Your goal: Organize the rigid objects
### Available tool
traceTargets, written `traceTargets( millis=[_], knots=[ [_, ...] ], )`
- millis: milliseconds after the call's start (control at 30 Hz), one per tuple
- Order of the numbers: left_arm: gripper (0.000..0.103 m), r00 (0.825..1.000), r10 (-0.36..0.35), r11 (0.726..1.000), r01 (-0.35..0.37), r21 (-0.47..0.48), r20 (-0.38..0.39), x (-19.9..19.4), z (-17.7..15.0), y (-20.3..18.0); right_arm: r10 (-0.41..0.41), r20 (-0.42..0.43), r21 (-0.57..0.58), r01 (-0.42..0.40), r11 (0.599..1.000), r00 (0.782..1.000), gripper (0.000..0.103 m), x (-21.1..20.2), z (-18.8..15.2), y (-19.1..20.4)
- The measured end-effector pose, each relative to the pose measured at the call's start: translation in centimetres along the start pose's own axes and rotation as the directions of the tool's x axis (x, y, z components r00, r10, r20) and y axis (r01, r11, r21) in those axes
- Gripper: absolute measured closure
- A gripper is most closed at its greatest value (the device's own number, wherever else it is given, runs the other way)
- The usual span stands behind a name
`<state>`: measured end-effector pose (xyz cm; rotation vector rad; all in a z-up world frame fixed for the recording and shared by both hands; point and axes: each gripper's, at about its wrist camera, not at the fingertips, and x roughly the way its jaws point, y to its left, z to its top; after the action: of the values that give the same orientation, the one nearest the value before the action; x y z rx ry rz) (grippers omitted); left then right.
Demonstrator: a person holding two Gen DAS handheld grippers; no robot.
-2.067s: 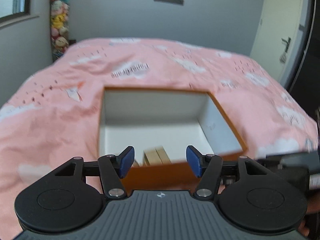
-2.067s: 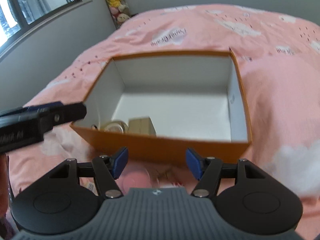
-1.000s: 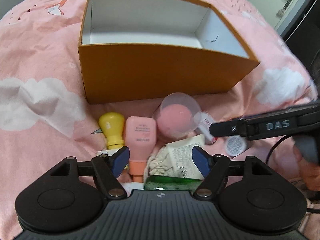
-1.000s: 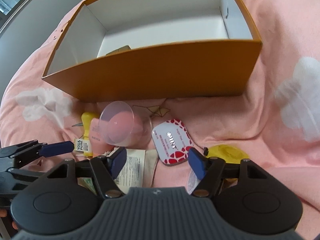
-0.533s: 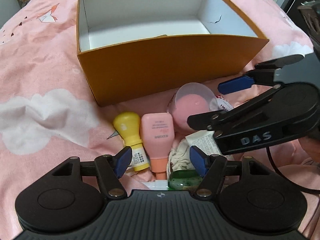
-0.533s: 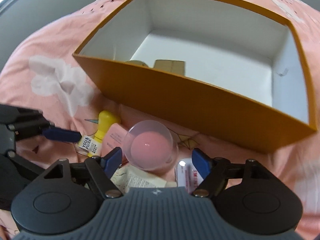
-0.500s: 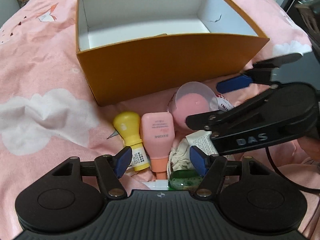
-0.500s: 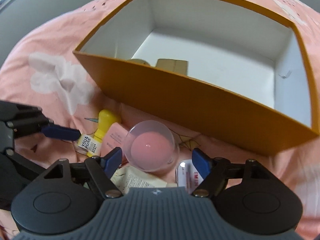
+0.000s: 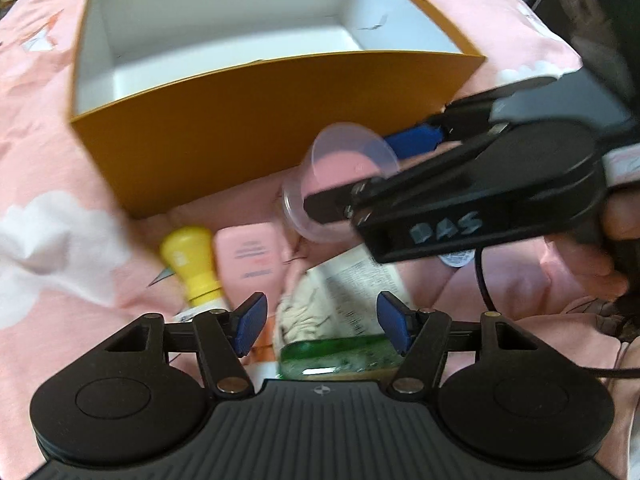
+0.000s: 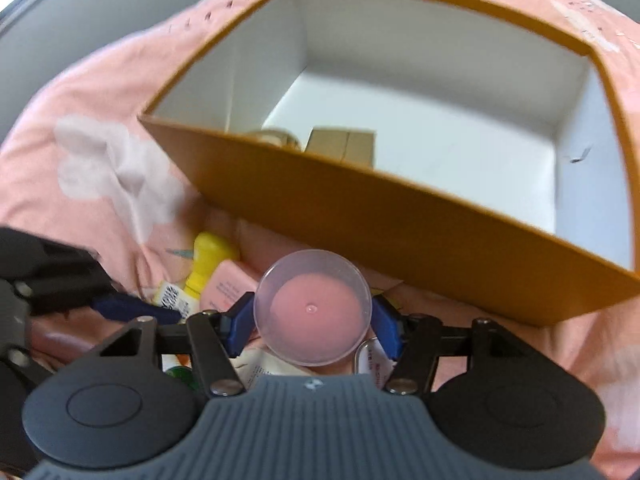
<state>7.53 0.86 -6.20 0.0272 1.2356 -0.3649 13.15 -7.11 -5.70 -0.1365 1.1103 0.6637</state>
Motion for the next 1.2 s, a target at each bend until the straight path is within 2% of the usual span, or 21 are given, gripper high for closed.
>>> traceTargets(
  millis=[100, 200, 267, 367, 467, 533, 767, 900, 1067, 1200],
  knots=[
    [0.024, 1.0, 0.001, 0.997, -0.001, 0.071, 0.009, 0.9, 0.4, -1.0, -0.011, 0.041, 0.045, 0.009, 0.999, 0.999, 0.042, -2.1, -0.4, -1.0],
    [0.022, 0.999, -0.03, 0.989, 0.033, 0.142, -0.026, 2.1, 1.2, -1.6, -0.014, 0.063, 0.108, 0.007, 0.994, 0.998, 0.042, -3.9, -1.2, -2.3],
    [0.016, 0.998, -0.036, 0.979, 0.045, 0.199, -0.045, 2.7, 1.5, -2.2, -0.017, 0.071, 0.153, 0.006, 0.988, 0.997, 0.042, -4.8, -1.9, -3.1],
    [0.015, 0.996, -0.04, 0.971, 0.057, 0.232, -0.076, 3.7, 1.8, -2.4, -0.022, 0.069, 0.204, 0.007, 0.979, 0.997, 0.042, -5.9, -3.1, -4.1],
    [0.015, 0.992, -0.048, 0.974, 0.073, 0.216, -0.115, 4.9, 2.3, -1.9, -0.042, 0.059, 0.238, 0.027, 0.971, 0.997, 0.042, -6.8, -4.5, -4.8],
    [0.013, 0.985, -0.079, 0.978, 0.105, 0.18, -0.151, 5.7, 2.5, -1.4, -0.058, 0.047, 0.257, 0.044, 0.965, 0.997, 0.042, -7.1, -5.3, -5.2],
    [0.006, 0.975, -0.13, 0.973, 0.161, 0.165, -0.182, 7.4, 2.8, -1.2, -0.042, 0.034, 0.308, 0.029, 0.951, 0.999, 0.042, -6.9, -6.2, -6.0],
    [0.006, 0.977, -0.083, 0.971, 0.124, 0.205, -0.195, 8.6, 2.6, -2.6, -0.036, 0.034, 0.302, 0.024, 0.953, 0.999, 0.042, -6.9, -6.2, -5.8],
    [0.011, 0.979, -0.099, 0.98, 0.127, 0.154, -0.18, 7.4, 2.8, -2.1, -0.041, 0.035, 0.315, 0.028, 0.949, 0.999, 0.042, -7.0, -6.6, -6.0],
    [0.013, 0.979, -0.118, 0.971, 0.149, 0.186, -0.169, 5.4, 2.6, -2.9, -0.034, 0.032, 0.318, 0.022, 0.948, 0.999, 0.042, -6.8, -6.6, -6.1]
  ],
)
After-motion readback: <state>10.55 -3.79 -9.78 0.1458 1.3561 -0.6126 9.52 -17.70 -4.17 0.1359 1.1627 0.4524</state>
